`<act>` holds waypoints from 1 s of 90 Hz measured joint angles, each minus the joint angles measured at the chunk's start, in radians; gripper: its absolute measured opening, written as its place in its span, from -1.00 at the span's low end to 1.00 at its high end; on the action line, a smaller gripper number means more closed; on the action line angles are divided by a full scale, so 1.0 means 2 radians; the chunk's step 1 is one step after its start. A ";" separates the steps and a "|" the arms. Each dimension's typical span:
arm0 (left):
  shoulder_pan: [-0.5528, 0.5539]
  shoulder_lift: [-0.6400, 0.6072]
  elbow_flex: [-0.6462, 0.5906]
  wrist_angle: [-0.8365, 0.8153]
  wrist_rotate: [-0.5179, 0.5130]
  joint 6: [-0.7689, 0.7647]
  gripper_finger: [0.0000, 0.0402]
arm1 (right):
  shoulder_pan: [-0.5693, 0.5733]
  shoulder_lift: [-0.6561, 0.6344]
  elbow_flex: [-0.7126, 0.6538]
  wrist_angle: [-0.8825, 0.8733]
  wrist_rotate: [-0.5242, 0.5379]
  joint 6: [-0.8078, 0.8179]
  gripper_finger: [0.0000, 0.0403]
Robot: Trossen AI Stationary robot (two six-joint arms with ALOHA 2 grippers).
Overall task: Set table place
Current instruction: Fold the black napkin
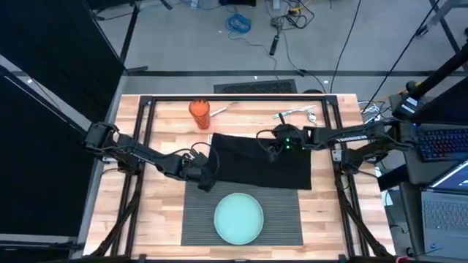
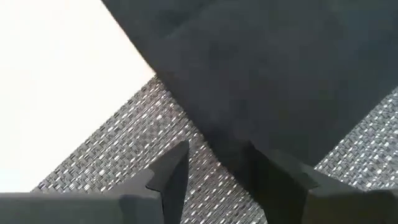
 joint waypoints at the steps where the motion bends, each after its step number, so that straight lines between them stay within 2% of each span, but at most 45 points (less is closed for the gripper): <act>1: 0.000 0.000 0.000 0.000 0.000 0.000 -0.25 | 0.000 0.000 0.000 0.001 0.000 0.000 -0.18; 25: -0.015 -0.001 0.001 -0.002 0.025 0.009 -0.25 | -0.025 0.005 0.001 0.029 -0.011 0.002 -0.18; 31: -0.017 -0.001 0.001 -0.002 0.027 0.009 -0.25 | -0.038 0.006 0.001 -0.005 -0.005 -0.002 -0.18; 47: -0.020 -0.001 0.001 -0.002 0.028 0.001 -0.25 | -0.061 0.004 0.000 -0.152 0.060 -0.003 -0.18; 90: -0.027 -0.001 0.001 -0.003 0.025 0.012 -0.25 | -0.075 0.003 0.000 -0.292 0.109 0.049 -0.18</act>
